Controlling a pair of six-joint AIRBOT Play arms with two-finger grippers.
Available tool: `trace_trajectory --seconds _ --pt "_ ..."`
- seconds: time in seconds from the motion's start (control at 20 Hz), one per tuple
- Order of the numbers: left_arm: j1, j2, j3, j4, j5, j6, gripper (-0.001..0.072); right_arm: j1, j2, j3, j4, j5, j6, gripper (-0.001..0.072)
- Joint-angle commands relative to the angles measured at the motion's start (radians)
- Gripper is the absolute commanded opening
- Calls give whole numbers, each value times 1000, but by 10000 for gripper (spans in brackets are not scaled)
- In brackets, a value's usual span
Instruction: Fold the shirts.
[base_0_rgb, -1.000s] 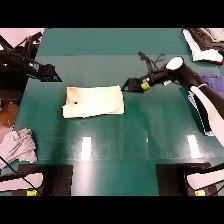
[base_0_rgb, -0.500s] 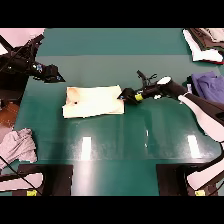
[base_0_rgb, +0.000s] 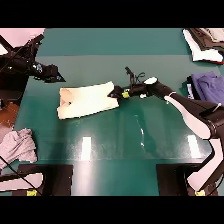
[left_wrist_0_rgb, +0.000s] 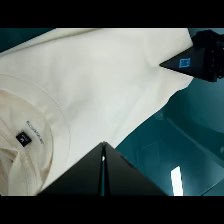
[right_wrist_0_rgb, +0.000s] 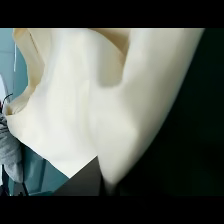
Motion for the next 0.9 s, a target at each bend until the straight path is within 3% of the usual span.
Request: trace_trajectory --seconds 0.0,0.2,0.35,0.65,0.85 --pt "0 -1 0 0 -12 1 25 -20 29 51 -16 5 -45 13" --pt "-27 0 0 5 -21 -6 25 -205 192 51 -294 31 97 13" --pt "-114 0 0 4 54 -7 25 -425 303 51 -426 39 139 13" --pt "-299 0 0 4 212 -9 25 -834 364 51 -412 -42 138 13" --pt "-361 0 0 4 235 -9 25 -938 360 52 -412 -162 137 13"
